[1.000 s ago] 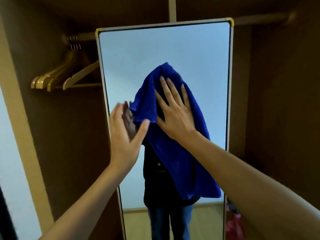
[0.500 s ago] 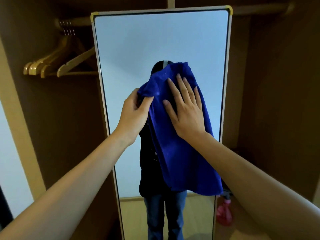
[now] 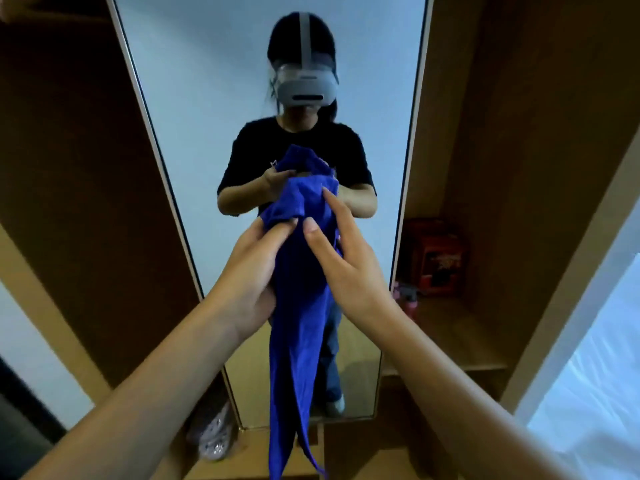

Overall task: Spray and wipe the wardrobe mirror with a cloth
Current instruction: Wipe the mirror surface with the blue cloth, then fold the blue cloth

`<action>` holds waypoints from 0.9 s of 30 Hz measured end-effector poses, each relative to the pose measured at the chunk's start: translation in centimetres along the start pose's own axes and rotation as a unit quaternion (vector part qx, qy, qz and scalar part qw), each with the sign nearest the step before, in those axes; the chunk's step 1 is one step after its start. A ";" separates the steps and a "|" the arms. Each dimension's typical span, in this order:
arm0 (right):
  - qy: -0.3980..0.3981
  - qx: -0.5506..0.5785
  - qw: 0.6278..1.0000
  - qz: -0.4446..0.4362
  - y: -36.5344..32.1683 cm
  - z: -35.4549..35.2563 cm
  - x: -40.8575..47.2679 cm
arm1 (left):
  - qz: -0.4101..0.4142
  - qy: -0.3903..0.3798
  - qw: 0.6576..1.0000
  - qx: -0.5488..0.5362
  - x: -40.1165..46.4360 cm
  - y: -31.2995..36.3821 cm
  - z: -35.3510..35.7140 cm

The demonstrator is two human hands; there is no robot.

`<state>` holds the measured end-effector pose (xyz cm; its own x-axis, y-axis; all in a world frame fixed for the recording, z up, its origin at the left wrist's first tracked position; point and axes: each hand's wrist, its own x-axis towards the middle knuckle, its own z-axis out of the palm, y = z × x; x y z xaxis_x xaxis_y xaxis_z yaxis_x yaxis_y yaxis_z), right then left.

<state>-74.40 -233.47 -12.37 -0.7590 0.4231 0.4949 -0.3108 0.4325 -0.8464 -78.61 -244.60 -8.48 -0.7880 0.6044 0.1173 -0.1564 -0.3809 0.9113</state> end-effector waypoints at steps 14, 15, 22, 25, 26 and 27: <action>-0.074 0.100 0.979 0.164 6.0 3.9 -11.5 | -0.015 0.101 0.993 0.065 -7.5 -12.5 -5.5; -0.018 0.090 0.981 0.171 6.2 4.0 -12.1 | -0.014 0.113 0.991 0.074 -7.7 -12.9 -5.7; -0.039 0.139 0.973 0.181 5.7 4.2 -14.1 | 0.045 0.129 0.972 0.192 -9.2 -15.6 -5.7; 0.004 0.111 0.977 0.182 6.1 4.2 -14.4 | 0.026 0.086 0.977 0.192 -9.8 -16.2 -6.1; 0.018 0.113 0.975 0.191 6.3 4.1 -14.5 | 0.013 0.066 0.983 0.168 -10.0 -16.2 -6.3; 0.025 0.114 0.972 0.202 6.4 4.1 -14.6 | -0.003 0.055 0.989 0.140 -10.2 -16.2 -6.4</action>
<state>-67.66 -240.16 -25.82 -0.8182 0.5628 0.1171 -0.1166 0.0370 -0.9925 -71.89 -249.08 -26.96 -0.8504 0.5198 0.0812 -0.0027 -0.1587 0.9873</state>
